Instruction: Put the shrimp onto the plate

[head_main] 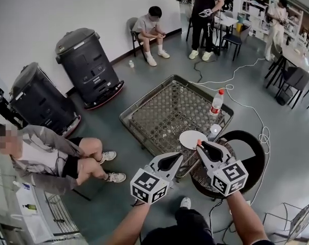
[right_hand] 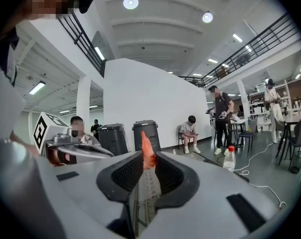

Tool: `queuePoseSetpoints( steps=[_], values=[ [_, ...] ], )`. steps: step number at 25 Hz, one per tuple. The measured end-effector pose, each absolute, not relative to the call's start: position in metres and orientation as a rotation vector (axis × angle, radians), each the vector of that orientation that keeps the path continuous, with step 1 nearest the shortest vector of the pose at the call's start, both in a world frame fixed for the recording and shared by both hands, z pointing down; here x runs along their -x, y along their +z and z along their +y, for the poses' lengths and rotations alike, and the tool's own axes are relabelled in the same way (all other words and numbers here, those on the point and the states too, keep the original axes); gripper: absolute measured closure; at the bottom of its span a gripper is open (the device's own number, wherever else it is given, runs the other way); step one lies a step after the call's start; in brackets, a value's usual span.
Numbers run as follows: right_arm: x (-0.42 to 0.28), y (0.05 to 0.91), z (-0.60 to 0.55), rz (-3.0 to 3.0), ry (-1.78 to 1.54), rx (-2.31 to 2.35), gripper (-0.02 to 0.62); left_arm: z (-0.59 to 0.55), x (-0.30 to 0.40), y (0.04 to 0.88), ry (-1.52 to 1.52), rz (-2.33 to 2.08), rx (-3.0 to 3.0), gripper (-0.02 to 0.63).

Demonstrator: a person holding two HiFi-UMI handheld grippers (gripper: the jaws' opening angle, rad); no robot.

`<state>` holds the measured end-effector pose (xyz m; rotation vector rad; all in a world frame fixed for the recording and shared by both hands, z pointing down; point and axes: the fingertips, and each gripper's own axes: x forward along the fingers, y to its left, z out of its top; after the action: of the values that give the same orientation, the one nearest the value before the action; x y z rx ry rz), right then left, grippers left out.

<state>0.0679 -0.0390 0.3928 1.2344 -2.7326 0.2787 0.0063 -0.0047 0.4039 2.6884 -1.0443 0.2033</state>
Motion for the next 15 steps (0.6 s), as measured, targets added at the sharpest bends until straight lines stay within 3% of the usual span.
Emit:
queuePoseSetpoints(
  steps=[15],
  values=[
    [-0.068, 0.469, -0.131, -2.662, 0.372, -1.056, 0.515, -0.069, -0.018, 0.455, 0.249, -1.135, -2.579, 0.597]
  ],
)
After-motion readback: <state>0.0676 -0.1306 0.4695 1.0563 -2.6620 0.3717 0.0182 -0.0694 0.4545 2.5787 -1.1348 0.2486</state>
